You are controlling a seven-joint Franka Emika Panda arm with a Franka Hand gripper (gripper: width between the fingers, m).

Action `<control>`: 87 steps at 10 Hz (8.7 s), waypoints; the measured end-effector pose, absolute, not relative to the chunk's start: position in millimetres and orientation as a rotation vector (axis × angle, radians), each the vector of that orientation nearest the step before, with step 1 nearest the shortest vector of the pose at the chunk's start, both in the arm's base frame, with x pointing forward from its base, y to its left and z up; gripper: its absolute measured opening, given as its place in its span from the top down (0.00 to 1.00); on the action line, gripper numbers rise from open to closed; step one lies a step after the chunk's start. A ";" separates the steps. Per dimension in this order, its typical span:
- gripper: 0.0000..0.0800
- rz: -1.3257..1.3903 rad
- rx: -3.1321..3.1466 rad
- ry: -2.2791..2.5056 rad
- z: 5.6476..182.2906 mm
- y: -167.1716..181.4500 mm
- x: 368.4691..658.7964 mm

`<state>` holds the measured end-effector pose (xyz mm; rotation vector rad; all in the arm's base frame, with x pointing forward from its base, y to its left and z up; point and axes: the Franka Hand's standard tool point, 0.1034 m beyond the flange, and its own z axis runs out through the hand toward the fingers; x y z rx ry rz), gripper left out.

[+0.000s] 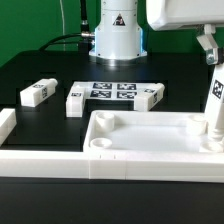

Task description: Assemble desk

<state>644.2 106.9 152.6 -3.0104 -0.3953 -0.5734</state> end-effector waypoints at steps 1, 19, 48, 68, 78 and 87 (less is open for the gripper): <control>0.64 -0.568 -3.010 -0.398 149.5 108.2 643.1; 0.64 -0.589 -3.005 -0.398 132.6 108.0 634.5; 0.19 -0.581 -3.010 -0.413 139.4 104.2 632.2; 0.64 -0.001 -3.073 -0.288 121.0 105.2 634.1; 0.64 0.080 -2.789 1.249 118.2 102.1 632.2; 0.21 0.084 -2.831 1.097 120.5 103.8 633.9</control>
Offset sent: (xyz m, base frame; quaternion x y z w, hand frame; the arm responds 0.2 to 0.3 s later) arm -0.0052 -0.0022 -0.0124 -0.0049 0.0120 -0.0066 0.9999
